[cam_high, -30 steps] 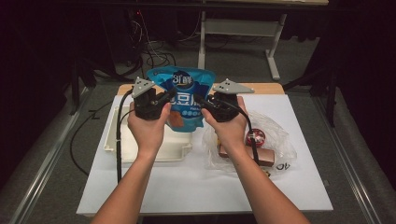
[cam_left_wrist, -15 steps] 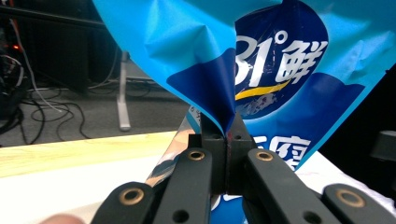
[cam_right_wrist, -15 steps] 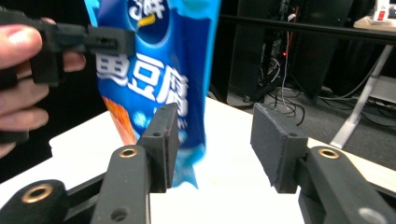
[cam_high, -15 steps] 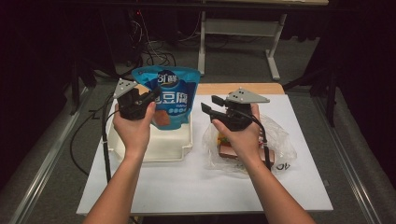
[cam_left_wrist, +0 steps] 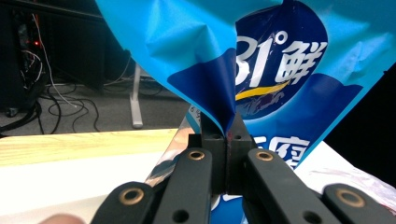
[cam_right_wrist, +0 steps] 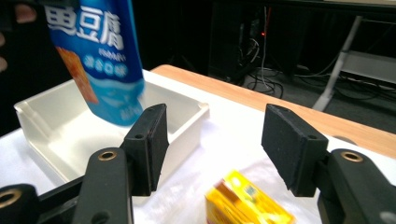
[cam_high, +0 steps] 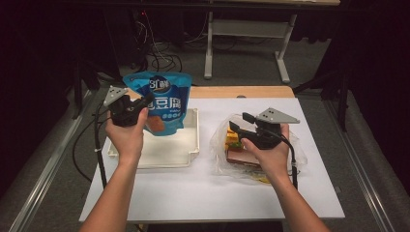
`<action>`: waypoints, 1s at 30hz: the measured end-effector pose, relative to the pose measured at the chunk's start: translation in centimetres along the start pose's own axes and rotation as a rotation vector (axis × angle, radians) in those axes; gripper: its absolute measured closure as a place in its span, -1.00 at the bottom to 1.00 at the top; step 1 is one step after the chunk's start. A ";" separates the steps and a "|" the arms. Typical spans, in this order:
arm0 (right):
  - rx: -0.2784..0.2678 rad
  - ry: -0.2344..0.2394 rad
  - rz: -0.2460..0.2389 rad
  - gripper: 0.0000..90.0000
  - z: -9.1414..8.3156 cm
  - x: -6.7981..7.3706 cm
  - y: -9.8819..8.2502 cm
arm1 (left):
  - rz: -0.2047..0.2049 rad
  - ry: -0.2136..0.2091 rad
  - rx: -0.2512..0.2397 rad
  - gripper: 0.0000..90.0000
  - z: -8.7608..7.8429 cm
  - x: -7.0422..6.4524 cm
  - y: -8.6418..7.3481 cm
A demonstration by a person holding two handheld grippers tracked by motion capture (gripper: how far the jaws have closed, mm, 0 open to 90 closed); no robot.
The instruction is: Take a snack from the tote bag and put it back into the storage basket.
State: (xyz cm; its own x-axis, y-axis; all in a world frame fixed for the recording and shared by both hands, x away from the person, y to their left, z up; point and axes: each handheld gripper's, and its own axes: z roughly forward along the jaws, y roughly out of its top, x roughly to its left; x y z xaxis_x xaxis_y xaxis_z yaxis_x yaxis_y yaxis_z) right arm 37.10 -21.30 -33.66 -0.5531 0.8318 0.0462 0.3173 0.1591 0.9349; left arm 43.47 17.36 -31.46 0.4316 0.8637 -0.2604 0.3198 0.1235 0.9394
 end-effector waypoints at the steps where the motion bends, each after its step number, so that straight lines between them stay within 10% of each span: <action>1: -0.001 -0.001 0.006 -0.07 -0.3 -0.2 -0.4 | -0.001 0.002 0.002 1.00 0.0 0.3 -0.1; 30: 0.022 -0.106 0.127 -0.08 -6.2 -3.8 -9.8 | -0.039 -0.008 -0.018 1.00 0.6 8.7 -4.4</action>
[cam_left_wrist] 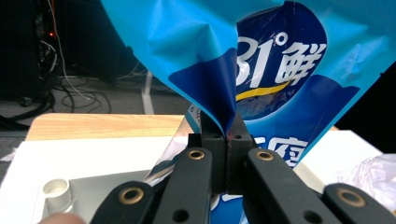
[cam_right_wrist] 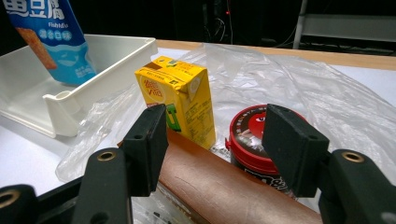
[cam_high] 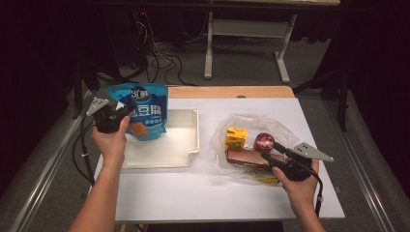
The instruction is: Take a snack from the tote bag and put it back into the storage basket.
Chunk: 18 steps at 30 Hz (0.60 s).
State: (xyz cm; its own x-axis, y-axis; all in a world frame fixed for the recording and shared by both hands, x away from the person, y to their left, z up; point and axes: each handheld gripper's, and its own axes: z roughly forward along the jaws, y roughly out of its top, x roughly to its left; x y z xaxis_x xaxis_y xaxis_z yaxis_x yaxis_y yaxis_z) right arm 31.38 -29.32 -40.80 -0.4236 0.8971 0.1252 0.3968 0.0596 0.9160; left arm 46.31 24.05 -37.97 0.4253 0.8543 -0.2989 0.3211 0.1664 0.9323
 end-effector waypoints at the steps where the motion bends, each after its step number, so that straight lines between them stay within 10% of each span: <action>1: 0.006 -0.002 -0.007 -0.08 0.1 0.1 0.0 | -0.007 0.000 -0.008 1.00 0.0 0.3 -0.1; 14: 0.011 -0.024 0.001 -0.07 0.0 -0.4 -0.5 | -0.005 0.056 -0.015 0.92 -0.5 2.5 -1.4; 18: 0.014 -0.029 0.008 -0.07 -0.1 -0.6 -0.6 | 0.021 0.076 0.031 0.55 -0.6 2.5 -1.4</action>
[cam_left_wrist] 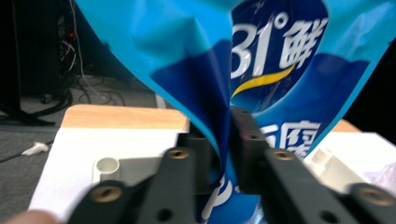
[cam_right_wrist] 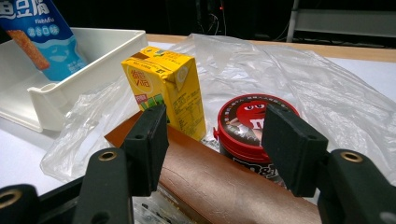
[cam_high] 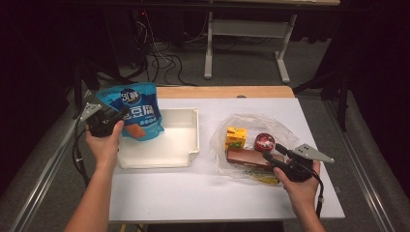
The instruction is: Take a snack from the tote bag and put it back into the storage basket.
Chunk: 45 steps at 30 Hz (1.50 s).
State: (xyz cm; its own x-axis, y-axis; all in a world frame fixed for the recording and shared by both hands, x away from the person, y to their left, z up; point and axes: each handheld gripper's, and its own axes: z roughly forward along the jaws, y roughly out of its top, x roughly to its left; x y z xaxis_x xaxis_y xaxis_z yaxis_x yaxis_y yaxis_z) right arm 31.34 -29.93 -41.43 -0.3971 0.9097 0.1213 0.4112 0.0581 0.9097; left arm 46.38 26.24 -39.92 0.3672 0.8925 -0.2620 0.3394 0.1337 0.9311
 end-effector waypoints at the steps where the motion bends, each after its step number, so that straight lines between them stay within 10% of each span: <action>1: 0.000 -0.004 0.001 -0.07 0.0 0.0 0.0 | 0.013 -0.003 0.006 0.41 0.0 -0.1 -0.1; 9: 0.003 -0.011 0.000 -0.10 -0.1 -0.1 -0.2 | 0.036 0.048 0.028 -0.35 -1.7 -1.0 -0.1; 19: 0.003 -0.013 0.005 -0.11 -0.1 -0.1 -0.1 | 0.070 0.059 0.060 -0.81 -4.4 -4.9 -1.6; 29: 0.009 -0.003 0.002 -0.12 0.4 0.4 -0.1 | 0.122 -0.010 0.082 -0.85 -4.7 -8.6 -3.8; 45: 0.040 0.023 -0.012 -0.13 3.8 3.1 1.9 | 0.115 -0.057 0.103 -0.72 -5.5 -10.2 -6.1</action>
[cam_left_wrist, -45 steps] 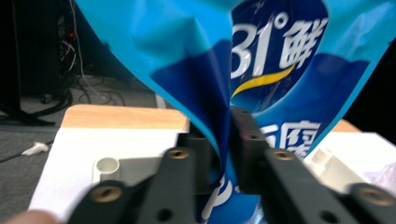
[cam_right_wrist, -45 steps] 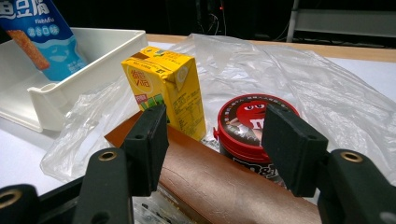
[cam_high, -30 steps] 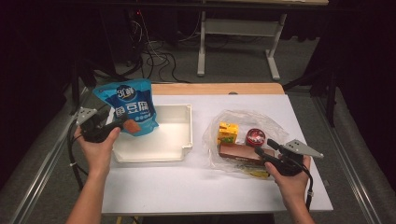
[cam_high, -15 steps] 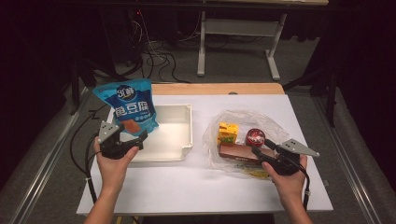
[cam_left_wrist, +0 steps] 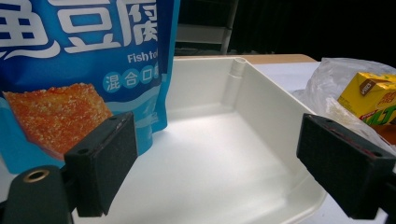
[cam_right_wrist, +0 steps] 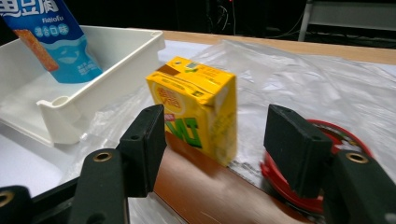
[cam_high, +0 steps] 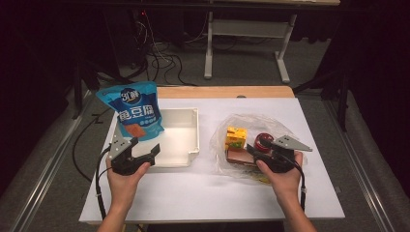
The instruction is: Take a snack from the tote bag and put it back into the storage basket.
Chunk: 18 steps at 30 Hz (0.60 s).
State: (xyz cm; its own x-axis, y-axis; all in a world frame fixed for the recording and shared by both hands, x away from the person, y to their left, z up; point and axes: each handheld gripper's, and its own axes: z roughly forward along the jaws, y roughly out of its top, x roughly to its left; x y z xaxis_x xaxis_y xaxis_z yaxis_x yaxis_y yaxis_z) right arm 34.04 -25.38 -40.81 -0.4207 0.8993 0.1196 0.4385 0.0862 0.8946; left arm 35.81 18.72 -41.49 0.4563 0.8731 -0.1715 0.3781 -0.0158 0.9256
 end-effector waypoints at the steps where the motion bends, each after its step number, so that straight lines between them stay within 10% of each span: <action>1: 0.004 -0.002 -0.003 -0.14 0.2 0.2 0.1 | 0.003 0.002 -0.002 -0.72 -0.1 0.0 0.0; 18: 0.032 -0.134 0.079 -0.60 4.5 3.5 1.4 | -0.005 0.003 0.003 -0.73 0.0 0.4 -0.1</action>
State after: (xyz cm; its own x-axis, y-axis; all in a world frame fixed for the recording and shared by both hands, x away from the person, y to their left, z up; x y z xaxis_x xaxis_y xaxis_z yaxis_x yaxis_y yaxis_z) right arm 36.77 -20.13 -41.12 -0.2748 0.9529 0.1285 0.4918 0.0245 0.8703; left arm 35.95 19.13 -41.61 0.4521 0.8747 -0.1747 0.3826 -0.0133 0.9238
